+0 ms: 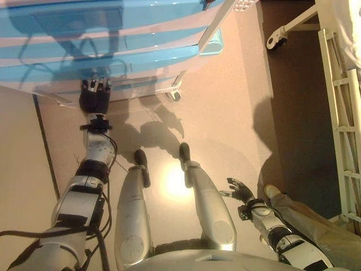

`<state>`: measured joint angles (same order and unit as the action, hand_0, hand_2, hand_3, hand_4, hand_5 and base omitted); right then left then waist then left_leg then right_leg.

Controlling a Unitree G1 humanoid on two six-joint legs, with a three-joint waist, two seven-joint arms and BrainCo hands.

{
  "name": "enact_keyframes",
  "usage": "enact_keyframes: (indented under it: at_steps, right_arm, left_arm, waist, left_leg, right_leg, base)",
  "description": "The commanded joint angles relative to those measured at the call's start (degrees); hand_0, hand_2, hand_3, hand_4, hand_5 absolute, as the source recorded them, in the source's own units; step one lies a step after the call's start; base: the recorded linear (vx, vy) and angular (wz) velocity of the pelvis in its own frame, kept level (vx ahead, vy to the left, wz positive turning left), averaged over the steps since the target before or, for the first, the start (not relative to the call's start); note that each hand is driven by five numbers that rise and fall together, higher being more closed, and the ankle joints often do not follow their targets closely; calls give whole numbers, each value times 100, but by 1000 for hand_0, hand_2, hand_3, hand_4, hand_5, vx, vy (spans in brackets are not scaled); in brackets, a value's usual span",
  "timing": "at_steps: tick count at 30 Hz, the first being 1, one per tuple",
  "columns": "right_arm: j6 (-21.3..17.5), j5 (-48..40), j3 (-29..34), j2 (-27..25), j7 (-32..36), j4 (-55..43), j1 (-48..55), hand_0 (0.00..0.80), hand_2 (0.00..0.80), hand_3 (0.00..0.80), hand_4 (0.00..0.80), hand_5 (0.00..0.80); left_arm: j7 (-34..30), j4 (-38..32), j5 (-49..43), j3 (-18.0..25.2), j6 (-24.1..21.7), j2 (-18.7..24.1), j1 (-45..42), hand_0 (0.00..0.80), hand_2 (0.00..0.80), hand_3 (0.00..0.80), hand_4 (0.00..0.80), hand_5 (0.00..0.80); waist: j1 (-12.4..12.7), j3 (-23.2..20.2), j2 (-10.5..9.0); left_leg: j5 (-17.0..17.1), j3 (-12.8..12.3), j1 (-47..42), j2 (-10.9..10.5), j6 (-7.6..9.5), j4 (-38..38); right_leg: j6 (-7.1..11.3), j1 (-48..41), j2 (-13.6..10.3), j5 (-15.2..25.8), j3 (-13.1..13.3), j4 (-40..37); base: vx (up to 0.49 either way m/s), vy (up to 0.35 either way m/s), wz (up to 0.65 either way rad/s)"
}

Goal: Open the drawer and pick up the medicine

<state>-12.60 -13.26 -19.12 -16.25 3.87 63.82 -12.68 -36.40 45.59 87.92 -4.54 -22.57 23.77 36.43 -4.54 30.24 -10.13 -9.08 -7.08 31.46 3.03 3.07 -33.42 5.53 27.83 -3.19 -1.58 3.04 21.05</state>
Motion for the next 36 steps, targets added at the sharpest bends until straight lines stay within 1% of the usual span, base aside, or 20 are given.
enact_keyframes:
  at_steps: [1, 4, 5, 8, 10, 11, 13, 15, 17, 18, 19, 22, 23, 26, 30, 31, 32, 33, 35, 36]
  right_arm:
    - [77, 117, -217, 47, -110, -424, 476, 0, 0, 0, 0, 0]
    - [178, 183, -182, 19, -215, -537, 463, 0, 0, 0, 0, 0]
    - [293, 240, -123, -19, -272, -627, 460, 0, 0, 0, 0, 0]
    - [473, 300, 47, -185, -296, -726, 473, 0, 0, 0, 0, 0]
    - [539, 329, 186, -318, -282, -733, 474, 0, 0, 0, 0, 0]
    - [569, 366, 322, -451, -258, -699, 468, 0, 0, 0, 0, 0]
    - [605, 386, 486, -610, -233, -617, 431, 0, 0, 0, 0, 0]
    - [580, 408, 628, -740, -190, -473, 403, 0, 0, 0, 0, 0]
    - [484, 463, 742, -779, -143, -286, 383, 0, 0, 0, 0, 0]
    - [432, 490, 789, -782, -113, -183, 363, 0, 0, 0, 0, 0]
    - [407, 504, 808, -782, -100, -142, 354, 0, 0, 0, 0, 0]
    - [362, 580, 931, -754, -21, 43, 351, 0, 0, 0, 0, 0]
    - [352, 590, 983, -741, 10, 111, 372, 0, 0, 0, 0, 0]
    - [340, 605, 1099, -651, 26, 285, 436, 0, 0, 0, 0, 0]
    - [381, 657, 1173, -544, 16, 424, 507, 0, 0, 0, 0, 0]
    - [404, 725, 1212, -509, 24, 465, 552, 0, 0, 0, 0, 0]
    - [406, 745, 1216, -483, 5, 503, 580, 0, 0, 0, 0, 0]
    - [420, 769, 1213, -470, -16, 520, 594, 0, 0, 0, 0, 0]
    - [446, 833, 1211, -427, -81, 563, 684, 0, 0, 0, 0, 0]
    - [460, 848, 1212, -419, -115, 575, 699, 0, 0, 0, 0, 0]
  left_arm:
    - [-646, -1643, -744, 190, -367, 297, -92, 800, 800, 800, 800, 800]
    - [-663, -1730, -943, 223, -109, 156, -714, 800, 800, 800, 800, 800]
    - [-713, -1728, -1071, 226, 60, 51, -1143, 800, 800, 800, 800, 800]
    - [-869, -1550, -1399, 217, 446, -140, -1994, 800, 800, 800, 800, 800]
    - [-862, -1338, -1669, 238, 672, -196, -2392, 800, 800, 800, 800, 800]
    - [-864, -1061, -1867, 252, 906, -223, -2731, 800, 800, 800, 800, 800]
    - [-690, -670, -2220, 223, 1124, -247, -3131, 800, 800, 800, 800, 800]
    - [-455, -232, -2701, 237, 1443, -283, -3540, 800, 800, 800, 800, 800]
    - [-246, 193, -3203, 305, 1721, -314, -3874, 800, 800, 800, 800, 800]
    - [-269, 420, -3404, 364, 1797, -342, -3982, 800, 800, 800, 800, 800]
    - [-209, 490, -3508, 390, 1874, -352, -4016, 800, 800, 800, 800, 800]
    - [-242, 1169, -3924, 552, 2005, -469, -4260, 800, 800, 800, 800, 800]
    - [-226, 1404, -3962, 597, 2010, -507, -4311, 800, 800, 800, 800, 800]
    - [-219, 1801, -4149, 707, 1930, -618, -4359, 800, 800, 800, 800, 800]
    - [72, 2123, -4446, 676, 1750, -665, -4326, 800, 800, 800, 800, 800]
    - [376, 2249, -4694, 693, 1638, -681, -4298, 565, 565, 565, 565, 565]
    - [511, 2306, -4823, 669, 1599, -676, -4268, 0, 0, 0, 0, 0]
    - [647, 2333, -4906, 657, 1613, -676, -4241, 0, 0, 0, 0, 0]
    - [1187, 2431, -5247, 625, 1427, -666, -4169, 0, 0, 0, 0, 0]
    - [1292, 2450, -5348, 623, 1393, -662, -4152, 0, 0, 0, 0, 0]
  waist:
    - [515, -130, 121]
    - [692, -139, 216]
    - [820, -121, 306]
    - [1040, -151, 480]
    - [1129, -197, 597]
    - [1206, -213, 724]
    - [1284, -289, 882]
    - [1369, -354, 1021]
    - [1432, -462, 1087]
    - [1455, -498, 1103]
    - [1462, -507, 1108]
    - [1524, -646, 1129]
    - [1541, -712, 1138]
    - [1568, -880, 1146]
    - [1552, -1072, 1134]
    - [1534, -1150, 1122]
    - [1520, -1198, 1113]
    - [1512, -1226, 1107]
    - [1476, -1320, 1073]
    - [1466, -1339, 1069]
  left_leg:
    - [-485, 314, -278, -546, 75, 111]
    - [-184, 474, -485, -575, -4, 567]
    - [-75, 583, -647, -584, -60, 769]
    - [247, 789, -886, -593, -187, 1182]
    - [433, 890, -978, -592, -254, 1402]
    - [517, 963, -1079, -579, -307, 1512]
    - [673, 1048, -1174, -569, -363, 1710]
    - [750, 1097, -1350, -546, -408, 1874]
    - [823, 1135, -1448, -538, -434, 2000]
    - [831, 1145, -1505, -537, -440, 2038]
    - [832, 1151, -1531, -537, -442, 2053]
    - [831, 1185, -1717, -557, -451, 2153]
    - [821, 1205, -1802, -569, -447, 2193]
    - [813, 1287, -2045, -610, -436, 2340]
    - [807, 1361, -2298, -655, -411, 2498]
    - [794, 1371, -2387, -659, -402, 2533]
    - [788, 1375, -2438, -661, -393, 2555]
    - [785, 1375, -2468, -663, -384, 2571]
    - [766, 1377, -2568, -660, -374, 2603]
    - [769, 1369, -2591, -660, -368, 2617]
  right_leg:
    - [-209, -504, 118, 213, -301, -393]
    - [-262, -709, 83, 159, -436, -518]
    - [-290, -886, 72, 81, -531, -575]
    - [-347, -1155, 2, -31, -735, -670]
    - [-392, -1265, -46, -75, -857, -729]
    - [-439, -1367, -83, -161, -947, -715]
    - [-496, -1442, -128, -220, -1071, -727]
    - [-539, -1572, -162, -307, -1190, -720]
    - [-554, -1645, -186, -321, -1278, -750]
    - [-554, -1692, -198, -330, -1310, -762]
    - [-553, -1714, -203, -334, -1323, -769]
    - [-539, -1874, -252, -348, -1423, -829]
    - [-535, -1941, -273, -358, -1466, -848]
    - [-503, -2152, -313, -361, -1549, -939]
    - [-468, -2343, -339, -356, -1599, -1017]
    - [-449, -2403, -353, -354, -1607, -1027]
    - [-440, -2439, -358, -352, -1602, -1035]
    - [-437, -2458, -358, -351, -1601, -1041]
    - [-416, -2533, -368, -347, -1599, -1053]
    - [-417, -2546, -364, -345, -1594, -1055]
  base:
    - [-11, -106, 32]
    - [-6, -95, 36]
    - [9, -87, 32]
    - [31, -63, 41]
    - [14, 1, 59]
    - [1, 32, 58]
    - [-1, 44, 52]
    - [5, 34, 45]
    - [11, 19, 37]
    - [15, 12, 40]
    - [19, 8, 31]
    - [41, 12, 25]
    - [65, 20, 26]
    - [88, 32, 31]
    - [99, 43, 25]
    - [104, 46, 13]
    - [106, 46, 6]
    - [85, 31, 4]
    - [92, 33, 2]
    - [91, 41, 0]
